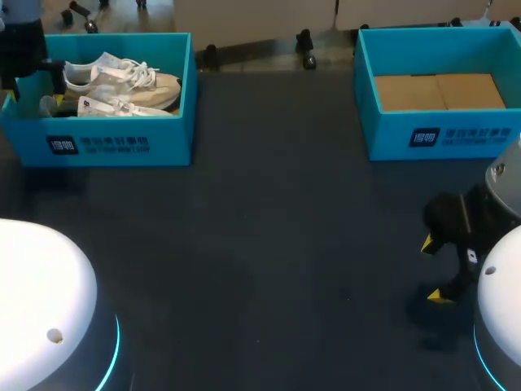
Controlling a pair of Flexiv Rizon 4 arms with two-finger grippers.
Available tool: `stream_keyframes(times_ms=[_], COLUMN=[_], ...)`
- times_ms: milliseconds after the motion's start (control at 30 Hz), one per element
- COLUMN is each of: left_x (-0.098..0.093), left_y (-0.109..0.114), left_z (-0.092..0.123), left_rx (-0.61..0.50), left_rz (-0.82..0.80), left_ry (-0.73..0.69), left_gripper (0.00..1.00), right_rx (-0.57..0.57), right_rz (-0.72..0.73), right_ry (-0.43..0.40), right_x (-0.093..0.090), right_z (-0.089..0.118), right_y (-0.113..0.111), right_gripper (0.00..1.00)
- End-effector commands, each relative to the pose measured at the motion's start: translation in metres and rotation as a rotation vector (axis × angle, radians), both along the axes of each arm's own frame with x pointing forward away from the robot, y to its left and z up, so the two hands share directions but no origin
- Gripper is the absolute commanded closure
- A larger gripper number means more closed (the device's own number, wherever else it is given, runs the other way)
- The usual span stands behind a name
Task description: Take the shoe out of the shoebox, open the shoe tongue, remove and reinsert the insole, then place the shoe into the shoebox
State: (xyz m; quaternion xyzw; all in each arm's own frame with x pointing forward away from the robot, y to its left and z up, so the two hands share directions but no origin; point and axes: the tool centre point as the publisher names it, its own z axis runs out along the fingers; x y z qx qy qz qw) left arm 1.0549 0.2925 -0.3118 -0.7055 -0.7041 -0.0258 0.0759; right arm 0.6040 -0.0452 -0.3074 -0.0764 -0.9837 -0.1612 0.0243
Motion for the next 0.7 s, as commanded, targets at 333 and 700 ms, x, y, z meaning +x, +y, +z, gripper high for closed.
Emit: stream_keyframes(times_ms=[333,700], left_x=[-0.006,-0.004], left_y=[0.001,-0.002], left_z=[-0.024,-0.044], left_rx=[-0.003,-0.003], left_rz=[-0.014,0.003], left_ry=[-0.005,0.003], left_gripper=[0.05,0.09], right_rx=[-0.002,-0.002], right_rz=[-0.001,-0.001], right_ry=[-0.003,-0.003], right_x=[-0.002,-0.002], right_z=[0.0,0.0], right_y=[0.0,0.0], right_gripper=[0.0,0.0])
